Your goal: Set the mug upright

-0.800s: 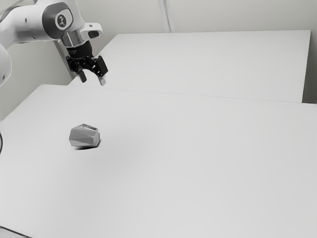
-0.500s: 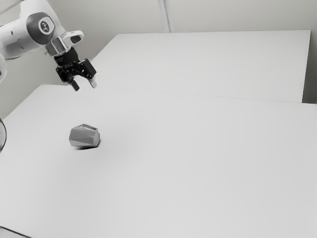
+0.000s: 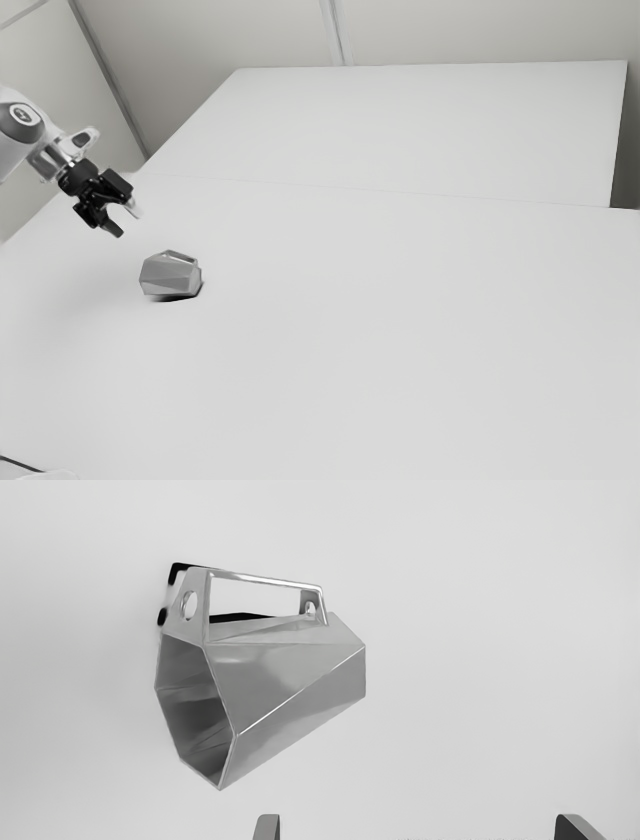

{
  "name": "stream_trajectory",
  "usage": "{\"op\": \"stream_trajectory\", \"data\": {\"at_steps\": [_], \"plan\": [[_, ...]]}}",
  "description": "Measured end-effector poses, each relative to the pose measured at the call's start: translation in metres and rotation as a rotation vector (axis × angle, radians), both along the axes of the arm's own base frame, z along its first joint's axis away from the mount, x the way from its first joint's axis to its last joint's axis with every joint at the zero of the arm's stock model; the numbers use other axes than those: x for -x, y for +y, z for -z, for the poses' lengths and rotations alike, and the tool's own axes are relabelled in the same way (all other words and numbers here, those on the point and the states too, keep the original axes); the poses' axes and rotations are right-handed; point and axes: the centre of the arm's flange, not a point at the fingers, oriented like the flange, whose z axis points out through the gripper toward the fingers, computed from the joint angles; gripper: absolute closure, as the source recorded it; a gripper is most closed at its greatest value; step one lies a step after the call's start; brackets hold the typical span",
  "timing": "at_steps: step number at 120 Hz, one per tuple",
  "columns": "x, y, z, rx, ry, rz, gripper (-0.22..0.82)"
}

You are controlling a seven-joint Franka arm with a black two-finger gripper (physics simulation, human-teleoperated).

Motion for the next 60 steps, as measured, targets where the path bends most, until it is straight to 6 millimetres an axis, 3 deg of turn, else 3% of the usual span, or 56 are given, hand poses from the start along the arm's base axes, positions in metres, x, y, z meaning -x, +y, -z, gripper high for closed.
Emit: {"op": "stream_trajectory", "data": {"at_steps": [28, 60], "plan": [[0.013, 0.015, 0.061, 0.12, -0.001, 0.016, 0.01], [0.014, 0.021, 0.09, 0.164, -0.061, 0.036, 0.01]]}}
